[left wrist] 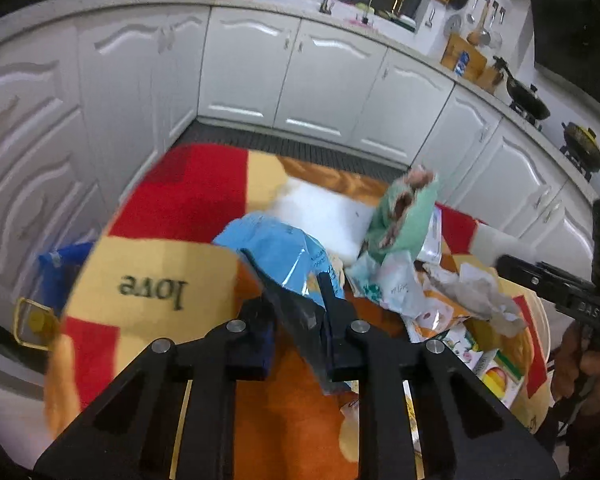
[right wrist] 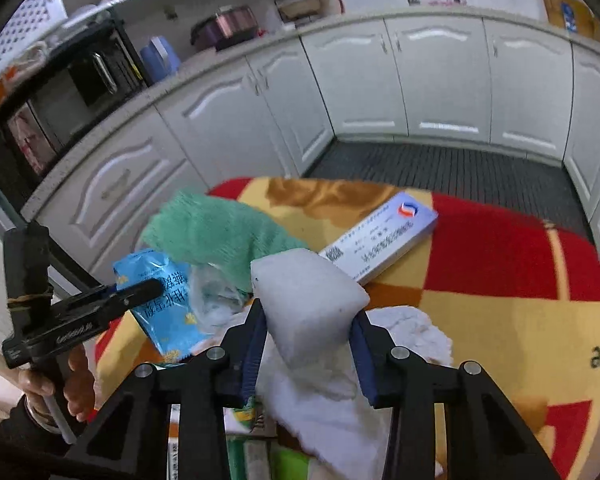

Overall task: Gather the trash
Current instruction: 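Carry the blue bag to the beige bucket and open the left gripper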

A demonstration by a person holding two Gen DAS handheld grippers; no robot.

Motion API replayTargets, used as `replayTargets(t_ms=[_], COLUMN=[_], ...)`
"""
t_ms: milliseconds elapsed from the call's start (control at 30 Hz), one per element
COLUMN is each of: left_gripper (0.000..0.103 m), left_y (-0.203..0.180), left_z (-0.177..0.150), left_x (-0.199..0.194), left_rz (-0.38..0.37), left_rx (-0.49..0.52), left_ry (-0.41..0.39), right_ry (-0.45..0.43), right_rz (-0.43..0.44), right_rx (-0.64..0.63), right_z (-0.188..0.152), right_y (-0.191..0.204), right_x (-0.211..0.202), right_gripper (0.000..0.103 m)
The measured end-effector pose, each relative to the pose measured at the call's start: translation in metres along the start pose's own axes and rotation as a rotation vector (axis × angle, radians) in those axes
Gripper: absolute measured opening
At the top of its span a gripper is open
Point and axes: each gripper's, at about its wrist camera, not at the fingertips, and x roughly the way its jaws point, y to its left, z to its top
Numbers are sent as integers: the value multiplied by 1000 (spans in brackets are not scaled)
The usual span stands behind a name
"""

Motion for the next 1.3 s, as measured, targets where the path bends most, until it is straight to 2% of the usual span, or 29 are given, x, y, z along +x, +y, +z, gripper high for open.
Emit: replayTargets(t_ms=[167, 300, 467, 567, 700, 867, 1000, 1167, 1233, 1267, 1300], left_gripper=[13, 13, 13, 13, 13, 13, 13, 14, 15, 21, 32], left_y=[4, -7, -53, -89, -150, -234, -294, -350, -361, -366, -369], left_z=[3, 7, 11, 13, 13, 6, 3, -7, -15, -18, -21], left_x=[-25, -57, -85, -87, -73, -45, -15, 26, 44, 54, 63], left_rz=[6, -18, -79, -145, -252, -339, -393, -371, -360, -368, -388], left_rx=[-23, -15, 77, 132, 212, 311, 342, 368, 351, 352, 344], left_ry=[-7, -54, -77, -55, 12, 87, 148, 175, 186, 191, 209], right_ry=[-35, -66, -75, -89, -88, -71, -35, 10, 16, 15, 14], right_rz=[29, 21, 12, -40, -147, -330, -442, -508, -534, -546, -560], right_rx=[11, 4, 28, 48, 109, 216, 283, 363, 392, 408, 427], right_z=[-1, -7, -19, -28, -47, -79, -105, -130, -136, -137, -138], right_y=[4, 4, -10, -27, -65, -128, -171, -213, -226, -232, -238], right_x=[-25, -46, -74, -93, -124, -162, -178, -179, -182, -182, -184], right_gripper=[38, 38, 39, 40, 40, 42, 42, 43, 50, 52, 52])
